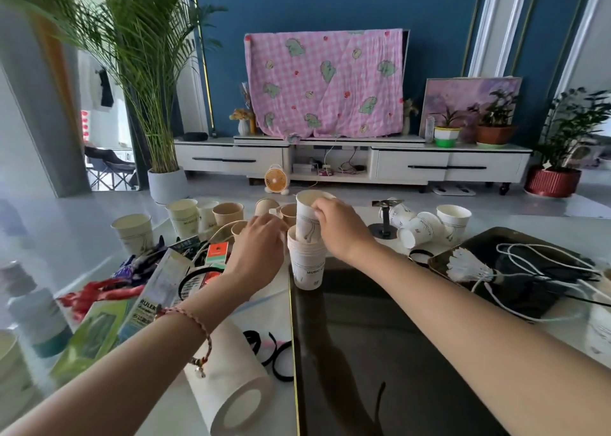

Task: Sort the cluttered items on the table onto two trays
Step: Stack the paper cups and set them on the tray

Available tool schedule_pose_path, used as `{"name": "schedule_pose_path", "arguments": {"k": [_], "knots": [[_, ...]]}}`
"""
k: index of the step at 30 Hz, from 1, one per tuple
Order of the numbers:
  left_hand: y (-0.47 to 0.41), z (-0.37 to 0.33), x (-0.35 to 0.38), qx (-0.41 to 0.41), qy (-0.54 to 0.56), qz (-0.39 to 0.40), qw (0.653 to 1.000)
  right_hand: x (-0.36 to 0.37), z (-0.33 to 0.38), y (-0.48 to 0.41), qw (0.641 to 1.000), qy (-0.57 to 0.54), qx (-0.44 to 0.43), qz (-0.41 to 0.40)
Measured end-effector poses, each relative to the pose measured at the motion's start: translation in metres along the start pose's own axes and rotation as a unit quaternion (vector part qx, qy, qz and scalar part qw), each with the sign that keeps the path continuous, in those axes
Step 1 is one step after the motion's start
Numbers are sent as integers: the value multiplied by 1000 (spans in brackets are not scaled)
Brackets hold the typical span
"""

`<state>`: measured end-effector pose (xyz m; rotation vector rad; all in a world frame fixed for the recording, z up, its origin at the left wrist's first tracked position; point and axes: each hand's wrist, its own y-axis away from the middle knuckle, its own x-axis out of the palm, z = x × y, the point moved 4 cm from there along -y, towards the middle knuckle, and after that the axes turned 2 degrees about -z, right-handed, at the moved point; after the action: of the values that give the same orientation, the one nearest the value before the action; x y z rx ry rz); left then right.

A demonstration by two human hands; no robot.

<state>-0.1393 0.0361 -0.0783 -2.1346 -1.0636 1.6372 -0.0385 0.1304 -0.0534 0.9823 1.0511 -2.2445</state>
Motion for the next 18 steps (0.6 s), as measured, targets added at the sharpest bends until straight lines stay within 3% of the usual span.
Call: {"name": "schedule_pose_path", "arguments": {"k": [2,7,12,15,18], "knots": [[3,1,-5,-5,-16,24,1000,12,-2,1,999,12,22,41],[13,-4,8,99,-102,120,983,33,-1,7,988,85,49,117],[15,-4,29,67,-96,194,974,45,-4,8,977,134,37,163],[14,-8,27,52,-91,207,973,41,-8,10,982,92,19,165],[15,-23,15,45,-91,195,975,14,-6,26,994,-30,30,105]]}}
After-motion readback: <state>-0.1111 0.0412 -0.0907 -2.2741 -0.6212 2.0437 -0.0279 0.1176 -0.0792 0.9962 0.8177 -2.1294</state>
